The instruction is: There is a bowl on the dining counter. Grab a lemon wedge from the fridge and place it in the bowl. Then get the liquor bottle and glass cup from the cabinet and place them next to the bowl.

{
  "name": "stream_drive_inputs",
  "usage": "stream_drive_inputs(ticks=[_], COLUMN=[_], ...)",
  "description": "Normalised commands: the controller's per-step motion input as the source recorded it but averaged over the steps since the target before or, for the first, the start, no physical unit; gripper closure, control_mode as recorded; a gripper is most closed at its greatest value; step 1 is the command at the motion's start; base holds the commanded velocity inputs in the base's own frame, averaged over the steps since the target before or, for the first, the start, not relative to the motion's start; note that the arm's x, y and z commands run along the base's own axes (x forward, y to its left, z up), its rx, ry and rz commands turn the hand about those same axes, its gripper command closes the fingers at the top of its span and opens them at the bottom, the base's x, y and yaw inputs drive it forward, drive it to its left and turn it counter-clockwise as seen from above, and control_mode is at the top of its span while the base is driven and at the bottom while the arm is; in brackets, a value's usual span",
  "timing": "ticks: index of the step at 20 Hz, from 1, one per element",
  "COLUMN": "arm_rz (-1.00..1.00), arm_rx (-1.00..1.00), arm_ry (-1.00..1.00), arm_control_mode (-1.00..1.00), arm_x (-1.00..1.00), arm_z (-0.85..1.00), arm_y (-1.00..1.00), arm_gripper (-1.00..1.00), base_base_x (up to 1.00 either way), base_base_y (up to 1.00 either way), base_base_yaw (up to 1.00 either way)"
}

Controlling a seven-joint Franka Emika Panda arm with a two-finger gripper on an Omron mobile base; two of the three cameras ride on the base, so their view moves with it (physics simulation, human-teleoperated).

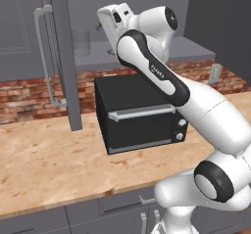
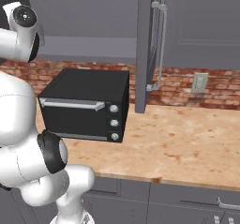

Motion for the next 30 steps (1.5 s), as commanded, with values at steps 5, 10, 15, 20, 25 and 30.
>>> stream_drive_inputs(ticks=[5, 10, 15, 20, 25, 30], arm_rz=[0.0, 0.0, 0.0, 0.0, 0.0, 0.0], arm_rx=[0.0, 0.0, 0.0, 0.0, 0.0, 0.0], arm_ry=[0.08, 0.03, 0.05, 0.06, 0.04, 0.03], arm_control_mode=[-1.0, -1.0, -1.0, -1.0, -1.0, -1.0], arm_x=[0.42, 0.15, 0.38, 0.3, 0.24, 0.19], arm_z=[0.06, -0.02, 0.0, -0.08, -0.11, -0.11], arm_y=[0.22, 0.01, 0.02, 0.1, 0.09, 0.13], arm_gripper=[-1.0, -1.0, -1.0, -1.0, -1.0, -1.0], base_base_x=[0.0, 0.0, 0.0, 0.0, 0.0, 0.0], base_base_y=[0.0, 0.0, 0.0, 0.0, 0.0, 0.0], base_base_yaw=[0.0, 0.0, 0.0, 0.0, 0.0, 0.0])
